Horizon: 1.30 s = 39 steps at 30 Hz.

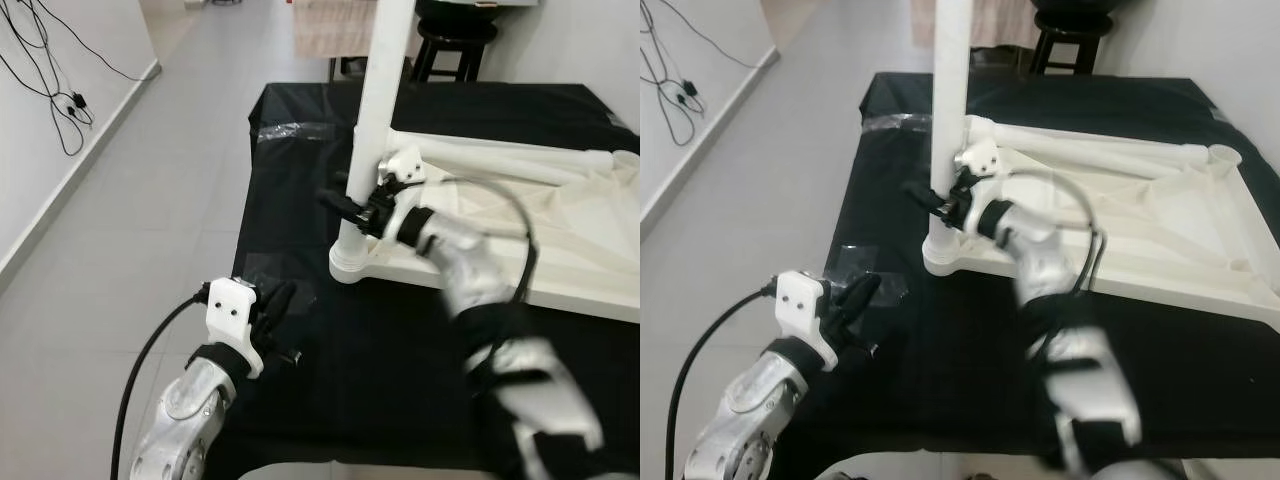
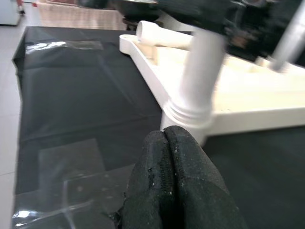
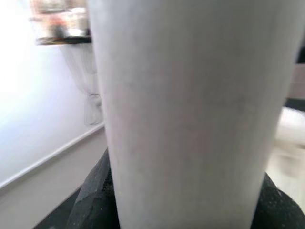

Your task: Building children table

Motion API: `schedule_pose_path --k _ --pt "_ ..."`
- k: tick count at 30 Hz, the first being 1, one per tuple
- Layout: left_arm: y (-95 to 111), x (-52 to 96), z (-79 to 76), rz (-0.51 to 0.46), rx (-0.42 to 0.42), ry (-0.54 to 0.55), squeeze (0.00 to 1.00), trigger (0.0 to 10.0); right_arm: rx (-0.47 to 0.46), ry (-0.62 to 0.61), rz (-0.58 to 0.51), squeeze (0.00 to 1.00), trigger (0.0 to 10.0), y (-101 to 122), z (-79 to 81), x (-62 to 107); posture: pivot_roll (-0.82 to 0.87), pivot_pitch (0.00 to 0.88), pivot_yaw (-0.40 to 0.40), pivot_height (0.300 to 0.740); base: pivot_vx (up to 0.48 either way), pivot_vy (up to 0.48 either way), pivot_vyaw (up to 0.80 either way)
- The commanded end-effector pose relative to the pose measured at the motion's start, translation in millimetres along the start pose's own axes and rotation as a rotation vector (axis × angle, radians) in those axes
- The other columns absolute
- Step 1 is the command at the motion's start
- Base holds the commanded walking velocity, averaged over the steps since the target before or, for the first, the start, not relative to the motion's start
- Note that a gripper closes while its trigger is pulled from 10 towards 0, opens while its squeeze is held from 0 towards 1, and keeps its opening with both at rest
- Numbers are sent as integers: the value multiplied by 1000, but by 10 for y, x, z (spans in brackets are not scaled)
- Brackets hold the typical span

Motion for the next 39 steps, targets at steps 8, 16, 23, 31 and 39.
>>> schedule_pose_path --k 8,16,23,31,39 --pt "-50 15 24 25 -1 -8 0 10000 38 -56 198 0 4196 -477 -114 -21 18 141 -13 740 0 0 0" --pt "-39 7 46 18 -2 14 0 10000 -33 263 28 0 10000 27 58 -243 28 138 -17 740 0 0 0" --pt "-45 -5 35 20 -2 11 0 10000 28 473 32 0 10000 132 196 -236 33 133 -18 740 0 0 0" --pt "-62 -16 14 22 -3 12 0 10000 90 723 114 0 10000 54 234 -223 50 128 -25 740 0 0 0" --pt "-73 -8 -1 25 0 11 0 10000 33 714 117 0 0 69 88 -240 49 126 -23 740 0 0 0"
Point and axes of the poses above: a point about 5 cm out from each wrist's last joint towards the gripper, its own x axis pointing back from the gripper into the wrist, its own y axis along the axis of the wrist's last joint, z = x × y, the point moved 5 cm from there along -x, pointing out of the wrist towards the gripper, and after that the axes turned 3 degrees about x, right-handed, at the moved point
